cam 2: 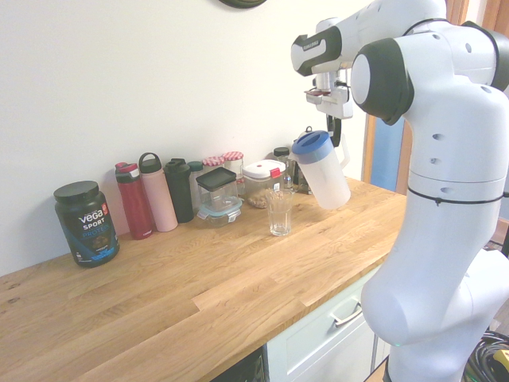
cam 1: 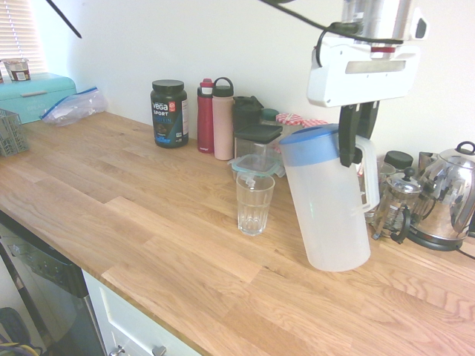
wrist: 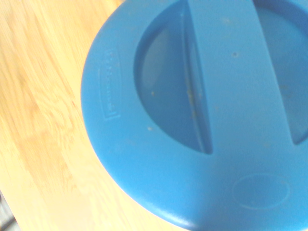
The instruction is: Pour me some water
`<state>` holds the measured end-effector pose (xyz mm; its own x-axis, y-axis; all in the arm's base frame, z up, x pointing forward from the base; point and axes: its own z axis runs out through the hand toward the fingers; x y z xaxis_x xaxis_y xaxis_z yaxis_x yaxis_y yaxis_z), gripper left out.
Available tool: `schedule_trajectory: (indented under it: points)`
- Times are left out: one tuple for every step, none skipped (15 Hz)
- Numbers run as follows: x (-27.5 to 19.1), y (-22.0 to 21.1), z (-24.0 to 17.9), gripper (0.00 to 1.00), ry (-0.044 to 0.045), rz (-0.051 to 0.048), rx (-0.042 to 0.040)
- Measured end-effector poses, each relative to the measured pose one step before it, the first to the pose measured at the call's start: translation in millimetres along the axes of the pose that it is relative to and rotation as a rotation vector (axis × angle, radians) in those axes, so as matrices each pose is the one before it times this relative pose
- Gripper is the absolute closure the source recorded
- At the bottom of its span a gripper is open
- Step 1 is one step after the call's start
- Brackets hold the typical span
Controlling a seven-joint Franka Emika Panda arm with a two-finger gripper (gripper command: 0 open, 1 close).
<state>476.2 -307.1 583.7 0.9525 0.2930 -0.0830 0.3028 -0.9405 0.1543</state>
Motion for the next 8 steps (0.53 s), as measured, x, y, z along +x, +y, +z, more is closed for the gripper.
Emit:
schedule_trajectory:
  points:
    - [2.40,-9.04,2.16,1.00,-0.00931,-0.00946,-0.02392]
    - [1.80,-8.98,-0.13,1.00,-0.00824,-0.00976,-0.02451]
    - [0.34,-7.08,0.00,1.00,-0.00790,-0.01159,-0.02632]
    - [-1.58,-6.64,0.12,1.00,-0.01022,-0.01450,-0.02954]
    - [-1.30,-8.29,-0.08,1.00,-0.00804,-0.01341,-0.02981]
    - [-1.53,-7.69,0.80,1.00,-0.00654,-0.00895,-0.02313]
    - [-0.73,-7.88,0.02,1.00,-0.00333,-0.00805,-0.02074]
    - [1.50,-8.34,0.42,1.00,-0.00334,-0.00720,-0.01748]
